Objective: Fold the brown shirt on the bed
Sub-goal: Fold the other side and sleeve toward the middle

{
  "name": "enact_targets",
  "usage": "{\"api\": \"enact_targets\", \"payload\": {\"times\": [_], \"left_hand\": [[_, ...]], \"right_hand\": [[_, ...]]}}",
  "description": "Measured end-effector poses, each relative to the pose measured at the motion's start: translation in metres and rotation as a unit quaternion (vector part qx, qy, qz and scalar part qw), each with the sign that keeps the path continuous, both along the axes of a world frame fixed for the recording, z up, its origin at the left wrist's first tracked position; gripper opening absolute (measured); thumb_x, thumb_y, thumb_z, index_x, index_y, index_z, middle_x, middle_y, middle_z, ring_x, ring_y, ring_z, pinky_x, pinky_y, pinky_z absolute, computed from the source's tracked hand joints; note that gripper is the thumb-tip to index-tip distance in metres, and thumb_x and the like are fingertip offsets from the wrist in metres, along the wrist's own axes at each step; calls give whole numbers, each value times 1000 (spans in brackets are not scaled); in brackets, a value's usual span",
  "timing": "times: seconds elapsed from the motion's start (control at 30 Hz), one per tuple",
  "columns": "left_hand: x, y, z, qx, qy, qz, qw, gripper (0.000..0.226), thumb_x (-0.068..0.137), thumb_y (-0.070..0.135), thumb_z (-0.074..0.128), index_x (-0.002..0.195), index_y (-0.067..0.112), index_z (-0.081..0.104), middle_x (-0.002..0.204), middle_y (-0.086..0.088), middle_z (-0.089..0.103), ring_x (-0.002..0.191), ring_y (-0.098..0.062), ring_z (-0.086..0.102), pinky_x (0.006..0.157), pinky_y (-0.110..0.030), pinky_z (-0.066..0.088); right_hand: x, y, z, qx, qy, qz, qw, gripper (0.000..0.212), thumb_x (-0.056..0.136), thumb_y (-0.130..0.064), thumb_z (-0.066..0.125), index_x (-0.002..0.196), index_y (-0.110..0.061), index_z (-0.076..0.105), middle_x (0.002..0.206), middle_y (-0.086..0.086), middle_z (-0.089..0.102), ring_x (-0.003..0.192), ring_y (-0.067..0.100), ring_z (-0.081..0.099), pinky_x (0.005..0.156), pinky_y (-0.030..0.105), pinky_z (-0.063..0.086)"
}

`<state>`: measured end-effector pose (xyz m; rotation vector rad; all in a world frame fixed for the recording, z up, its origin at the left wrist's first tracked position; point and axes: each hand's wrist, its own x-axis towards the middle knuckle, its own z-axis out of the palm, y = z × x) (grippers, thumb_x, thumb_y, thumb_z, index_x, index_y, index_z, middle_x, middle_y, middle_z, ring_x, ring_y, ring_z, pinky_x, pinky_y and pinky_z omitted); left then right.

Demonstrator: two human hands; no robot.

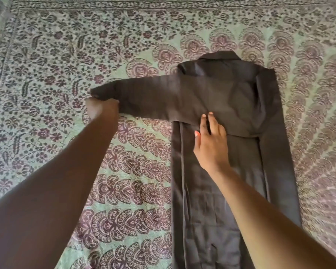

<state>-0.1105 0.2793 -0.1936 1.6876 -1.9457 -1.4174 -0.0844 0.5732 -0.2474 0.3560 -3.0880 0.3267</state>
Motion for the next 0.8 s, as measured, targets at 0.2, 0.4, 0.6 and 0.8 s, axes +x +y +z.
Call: {"api": "enact_targets", "payload": {"times": [0.2, 0.4, 0.6, 0.8], "left_hand": [[18, 84, 53, 50, 144, -175, 973, 19, 86, 8, 82, 99, 7, 68, 95, -7, 74, 84, -24, 72, 83, -41, 62], [85, 201, 91, 151, 116, -427, 884, 22, 84, -5, 81, 85, 0, 60, 69, 3, 70, 66, 0, 66, 57, -19, 59], [170, 279, 69, 49, 23, -628, 776, 38, 78, 16, 88, 114, 17, 75, 89, 5, 71, 82, -8, 66, 68, -24, 51], [237, 318, 73, 55, -28, -679, 731, 36, 83, 15, 84, 117, 23, 73, 82, 17, 64, 72, 3, 61, 62, -9, 44]], "right_hand": [[-7, 10, 19, -134, -104, -1, 985, 49, 106, -26, 50, 148, -1, 52, 161, 21, 39, 144, 37, 41, 122, 32, 27], [24, 51, 98, -712, -265, -351, 547, 52, 102, -61, 46, 107, -14, 67, 105, 5, 66, 93, 26, 65, 89, 45, 53], [93, 151, 115, -638, -272, -343, 633, 50, 88, -49, 76, 101, -2, 79, 94, 9, 80, 87, 23, 76, 77, 38, 60], [176, 218, 103, -516, -229, -314, 763, 20, 89, 0, 77, 72, -11, 71, 55, -10, 66, 51, 2, 58, 51, 18, 46]]}}
